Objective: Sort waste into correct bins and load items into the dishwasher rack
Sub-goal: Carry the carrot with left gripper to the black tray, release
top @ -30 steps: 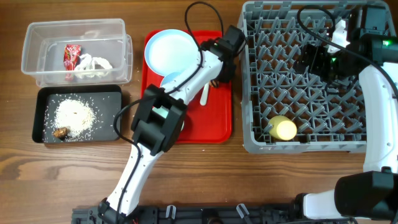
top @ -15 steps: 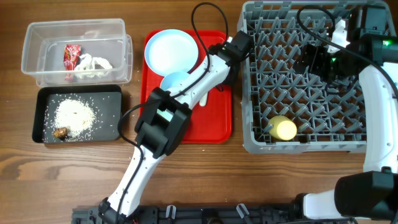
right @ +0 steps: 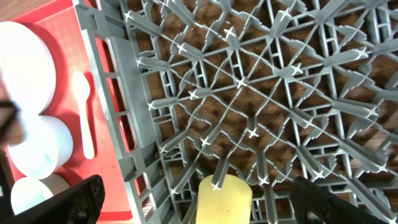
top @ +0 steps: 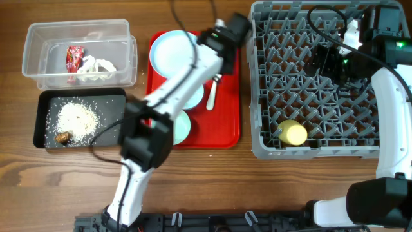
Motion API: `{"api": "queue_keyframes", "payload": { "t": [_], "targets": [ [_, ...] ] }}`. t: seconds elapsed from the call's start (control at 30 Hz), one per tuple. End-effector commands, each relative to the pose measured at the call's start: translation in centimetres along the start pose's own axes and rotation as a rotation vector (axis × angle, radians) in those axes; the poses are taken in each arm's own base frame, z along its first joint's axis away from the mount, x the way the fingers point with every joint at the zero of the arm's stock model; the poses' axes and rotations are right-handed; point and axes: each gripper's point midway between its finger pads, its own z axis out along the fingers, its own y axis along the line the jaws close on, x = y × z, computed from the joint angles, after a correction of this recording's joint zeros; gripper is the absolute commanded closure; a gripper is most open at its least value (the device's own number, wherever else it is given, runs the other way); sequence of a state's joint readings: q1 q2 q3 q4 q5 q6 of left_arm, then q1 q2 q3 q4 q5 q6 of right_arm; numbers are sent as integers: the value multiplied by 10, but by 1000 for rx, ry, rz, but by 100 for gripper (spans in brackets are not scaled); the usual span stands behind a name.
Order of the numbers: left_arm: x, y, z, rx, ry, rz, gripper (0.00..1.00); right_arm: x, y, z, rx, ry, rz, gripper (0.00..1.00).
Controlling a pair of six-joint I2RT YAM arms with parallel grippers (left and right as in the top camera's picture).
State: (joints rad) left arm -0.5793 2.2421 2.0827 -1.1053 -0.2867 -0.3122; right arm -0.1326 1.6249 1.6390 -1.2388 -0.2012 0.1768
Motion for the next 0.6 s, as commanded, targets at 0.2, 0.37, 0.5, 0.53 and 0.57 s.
{"api": "queue_keyframes", "payload": {
  "t": [0.2, 0.37, 0.5, 0.53, 0.57],
  "targets": [
    [38, 235, -76, -233, 149, -676, 96, -6, 2, -10, 1, -49, -29, 3],
    [86, 312, -79, -363, 267, -1018, 96, -5, 1, -10, 1, -45, -28, 3],
    [125, 343, -86, -451, 357, -1257, 96, -5, 2, -10, 1, -46, -27, 3],
    [130, 346, -84, -455, 371, -1294, 96, -5, 2, -10, 1, -46, -27, 3],
    [138, 349, -81, -484, 386, -1350, 95, -5, 2, -10, 1, -46, -27, 3]
  ]
}}
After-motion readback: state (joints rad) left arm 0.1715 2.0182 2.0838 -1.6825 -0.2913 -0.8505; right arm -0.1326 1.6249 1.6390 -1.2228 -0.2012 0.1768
